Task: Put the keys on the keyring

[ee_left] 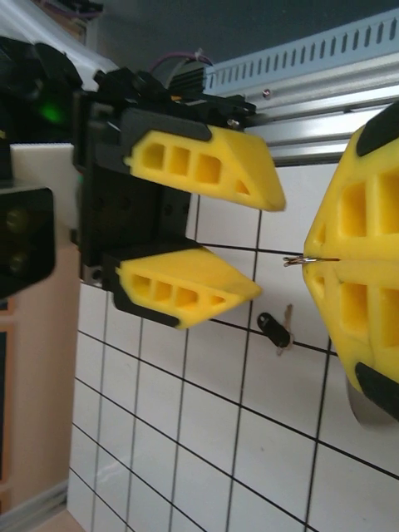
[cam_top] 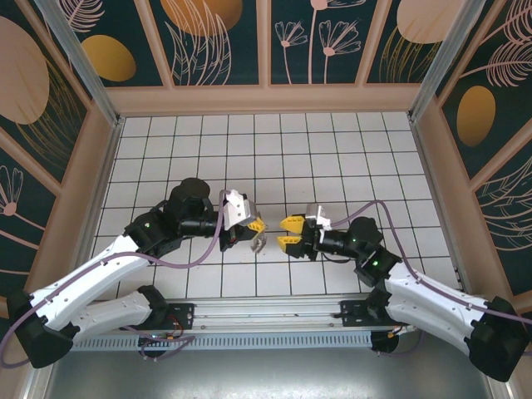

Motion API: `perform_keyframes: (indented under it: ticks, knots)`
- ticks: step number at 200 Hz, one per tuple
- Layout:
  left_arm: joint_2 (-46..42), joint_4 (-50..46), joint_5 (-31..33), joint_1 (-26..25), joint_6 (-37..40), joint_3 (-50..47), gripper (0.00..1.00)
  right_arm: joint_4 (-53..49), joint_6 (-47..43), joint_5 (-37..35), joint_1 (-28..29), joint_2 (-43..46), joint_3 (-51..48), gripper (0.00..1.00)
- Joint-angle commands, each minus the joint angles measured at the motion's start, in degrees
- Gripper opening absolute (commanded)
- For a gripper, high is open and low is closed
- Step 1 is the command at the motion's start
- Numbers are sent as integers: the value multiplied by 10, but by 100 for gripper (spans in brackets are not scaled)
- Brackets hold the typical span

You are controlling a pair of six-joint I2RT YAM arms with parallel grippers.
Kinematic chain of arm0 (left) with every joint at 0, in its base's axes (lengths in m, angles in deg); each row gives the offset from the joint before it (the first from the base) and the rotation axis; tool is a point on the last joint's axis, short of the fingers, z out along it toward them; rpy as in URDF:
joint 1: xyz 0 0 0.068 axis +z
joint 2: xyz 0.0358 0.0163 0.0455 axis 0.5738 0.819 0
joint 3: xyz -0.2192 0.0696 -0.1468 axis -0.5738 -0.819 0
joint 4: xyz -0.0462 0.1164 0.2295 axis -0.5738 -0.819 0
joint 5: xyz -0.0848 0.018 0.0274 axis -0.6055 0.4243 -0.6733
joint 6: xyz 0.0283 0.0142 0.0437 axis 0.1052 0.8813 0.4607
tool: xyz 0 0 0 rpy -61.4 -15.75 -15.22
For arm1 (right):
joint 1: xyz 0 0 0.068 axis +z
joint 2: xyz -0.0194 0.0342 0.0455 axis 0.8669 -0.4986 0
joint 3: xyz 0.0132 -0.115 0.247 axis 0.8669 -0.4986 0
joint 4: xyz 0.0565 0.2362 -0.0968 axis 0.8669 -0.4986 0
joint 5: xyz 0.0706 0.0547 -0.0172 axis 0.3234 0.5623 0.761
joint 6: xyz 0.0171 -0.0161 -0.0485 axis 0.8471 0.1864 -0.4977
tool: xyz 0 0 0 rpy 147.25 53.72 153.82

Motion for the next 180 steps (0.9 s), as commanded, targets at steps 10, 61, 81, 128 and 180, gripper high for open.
perform_keyframes:
  ticks: [10, 61, 81, 128, 180]
  knots:
    - [-5, 73, -65, -3, -27, -12, 0, 90, -1, 45, 8, -9, 13, 42]
    - [-9, 113, -80, -3, -45, -34, 0, 150, 13, 64, 15, -18, 6, 36]
    - [-10, 125, -83, -4, -50, -41, 0, 153, 16, 57, 17, -28, 11, 31]
    - [-10, 133, -91, -6, -51, -46, 0, 144, 22, 42, 23, -54, 23, 21]
    - [-9, 115, -93, -8, -47, -46, 0, 141, 14, 35, 32, -52, 29, 14]
